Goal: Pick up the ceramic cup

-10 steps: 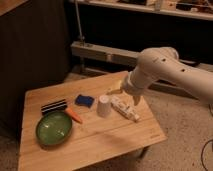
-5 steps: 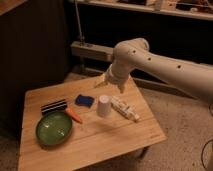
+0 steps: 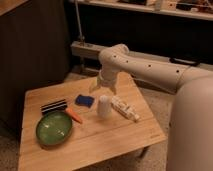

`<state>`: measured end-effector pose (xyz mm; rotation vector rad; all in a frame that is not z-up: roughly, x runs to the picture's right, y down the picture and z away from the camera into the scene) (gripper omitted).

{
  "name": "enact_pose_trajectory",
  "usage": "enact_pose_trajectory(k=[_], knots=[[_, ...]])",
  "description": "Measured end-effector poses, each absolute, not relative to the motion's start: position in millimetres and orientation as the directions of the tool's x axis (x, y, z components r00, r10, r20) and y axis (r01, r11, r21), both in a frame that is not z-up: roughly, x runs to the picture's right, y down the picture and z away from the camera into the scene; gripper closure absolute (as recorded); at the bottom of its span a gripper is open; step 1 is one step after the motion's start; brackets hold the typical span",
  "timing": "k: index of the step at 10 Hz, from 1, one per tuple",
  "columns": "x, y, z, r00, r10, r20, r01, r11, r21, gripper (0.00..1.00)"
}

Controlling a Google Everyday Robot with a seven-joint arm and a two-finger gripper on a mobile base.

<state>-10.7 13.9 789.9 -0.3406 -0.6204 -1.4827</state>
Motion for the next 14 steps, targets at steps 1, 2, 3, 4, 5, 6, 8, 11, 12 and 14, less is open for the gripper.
enact_pose_trajectory(k=[1, 2, 3, 4, 5, 6, 8, 11, 12, 14], knots=[[-11, 19, 798, -0.027, -0.808, 0.588, 0.987, 0.070, 0.142, 0.20], [-12, 23, 803, -0.027, -0.801, 0.599, 0.990, 0.064, 0.130, 0.20], [-10, 27, 806, -0.022, -0.793, 0.608, 0.991, 0.061, 0.115, 0.20], [-4, 33, 811, -0.015, -0.784, 0.620, 0.993, 0.060, 0.101, 0.20], [-1, 39, 813, -0.011, -0.775, 0.632, 0.994, 0.060, 0.092, 0.20], [0, 41, 814, -0.010, -0.771, 0.636, 0.994, 0.059, 0.088, 0.20], [0, 64, 818, -0.011, -0.748, 0.664, 0.996, 0.053, 0.075, 0.20], [2, 84, 824, -0.005, -0.732, 0.681, 0.996, 0.058, 0.070, 0.20], [2, 88, 825, -0.004, -0.729, 0.684, 0.996, 0.060, 0.070, 0.20], [5, 88, 826, 0.000, -0.732, 0.681, 0.996, 0.060, 0.065, 0.20]])
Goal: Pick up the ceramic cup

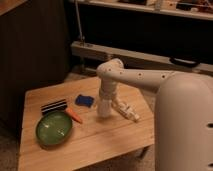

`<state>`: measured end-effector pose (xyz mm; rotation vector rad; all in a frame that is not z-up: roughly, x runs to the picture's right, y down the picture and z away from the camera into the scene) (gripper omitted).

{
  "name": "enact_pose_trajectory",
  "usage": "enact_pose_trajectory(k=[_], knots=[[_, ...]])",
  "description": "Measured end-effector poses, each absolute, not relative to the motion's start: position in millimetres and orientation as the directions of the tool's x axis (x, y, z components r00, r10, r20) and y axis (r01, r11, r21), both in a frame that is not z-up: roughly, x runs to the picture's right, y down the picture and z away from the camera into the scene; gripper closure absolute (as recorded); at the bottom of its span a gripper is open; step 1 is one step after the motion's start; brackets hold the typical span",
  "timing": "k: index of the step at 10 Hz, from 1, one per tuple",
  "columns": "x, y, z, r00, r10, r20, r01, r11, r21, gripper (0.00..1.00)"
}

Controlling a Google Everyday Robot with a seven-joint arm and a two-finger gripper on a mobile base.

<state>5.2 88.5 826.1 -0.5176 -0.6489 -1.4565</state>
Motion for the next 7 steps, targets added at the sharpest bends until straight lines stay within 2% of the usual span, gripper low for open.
enact_pose_trajectory(k=[7], knots=[[-9, 86, 833, -0.020, -0.738, 0.675, 0.996, 0.046, 0.079, 0.20]])
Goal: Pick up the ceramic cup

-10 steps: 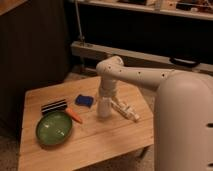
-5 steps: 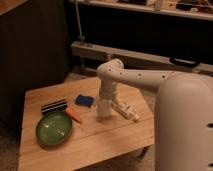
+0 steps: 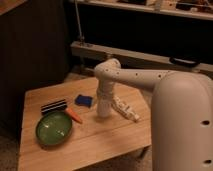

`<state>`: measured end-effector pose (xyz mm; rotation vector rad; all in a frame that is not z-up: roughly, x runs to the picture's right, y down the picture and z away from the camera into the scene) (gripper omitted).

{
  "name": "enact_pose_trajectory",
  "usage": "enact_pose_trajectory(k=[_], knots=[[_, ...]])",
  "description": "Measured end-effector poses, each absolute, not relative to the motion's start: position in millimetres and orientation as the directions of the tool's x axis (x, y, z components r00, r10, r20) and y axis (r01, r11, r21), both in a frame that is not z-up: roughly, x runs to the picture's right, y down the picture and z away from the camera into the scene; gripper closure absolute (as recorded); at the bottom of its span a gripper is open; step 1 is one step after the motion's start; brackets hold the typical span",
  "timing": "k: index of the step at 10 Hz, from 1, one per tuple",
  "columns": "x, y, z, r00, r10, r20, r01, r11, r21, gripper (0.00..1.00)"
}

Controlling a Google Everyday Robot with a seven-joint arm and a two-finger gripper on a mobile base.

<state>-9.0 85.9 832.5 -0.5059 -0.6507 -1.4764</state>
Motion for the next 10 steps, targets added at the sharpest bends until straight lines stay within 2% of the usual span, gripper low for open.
enact_pose_trajectory(k=[10], knots=[[-21, 75, 846, -0.036, -0.745, 0.666, 0.996, 0.026, 0.083, 0.20]])
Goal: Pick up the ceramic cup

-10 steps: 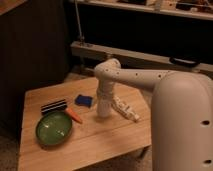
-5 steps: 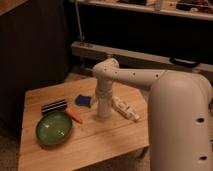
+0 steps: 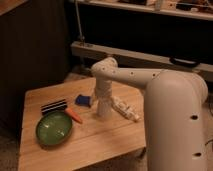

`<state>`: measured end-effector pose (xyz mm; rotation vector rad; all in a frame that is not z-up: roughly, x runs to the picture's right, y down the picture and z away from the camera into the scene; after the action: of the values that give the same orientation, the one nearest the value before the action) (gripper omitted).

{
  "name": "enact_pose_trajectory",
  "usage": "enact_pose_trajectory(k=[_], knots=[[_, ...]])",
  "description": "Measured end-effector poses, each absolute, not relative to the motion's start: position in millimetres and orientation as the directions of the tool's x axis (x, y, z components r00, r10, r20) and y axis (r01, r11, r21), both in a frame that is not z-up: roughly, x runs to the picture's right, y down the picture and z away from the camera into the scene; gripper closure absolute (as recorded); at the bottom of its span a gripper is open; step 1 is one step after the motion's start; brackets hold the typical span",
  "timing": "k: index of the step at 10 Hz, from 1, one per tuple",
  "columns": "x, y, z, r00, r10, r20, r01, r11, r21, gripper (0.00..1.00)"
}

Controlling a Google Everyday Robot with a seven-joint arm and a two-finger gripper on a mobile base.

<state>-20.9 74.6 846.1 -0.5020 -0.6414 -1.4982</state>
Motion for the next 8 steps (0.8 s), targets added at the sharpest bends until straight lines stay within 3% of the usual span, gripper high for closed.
enact_pose_trajectory(k=[2, 4, 8], knots=[[-20.8, 72.9, 848.2, -0.036, -0.747, 0.663, 0.996, 0.024, 0.081, 0.25], [-20.0, 72.0, 851.0, -0.036, -0.750, 0.660, 0.997, 0.018, 0.075, 0.43], [-21.7, 67.6, 854.6, -0.040, -0.757, 0.652, 0.997, 0.015, 0.078, 0.45]])
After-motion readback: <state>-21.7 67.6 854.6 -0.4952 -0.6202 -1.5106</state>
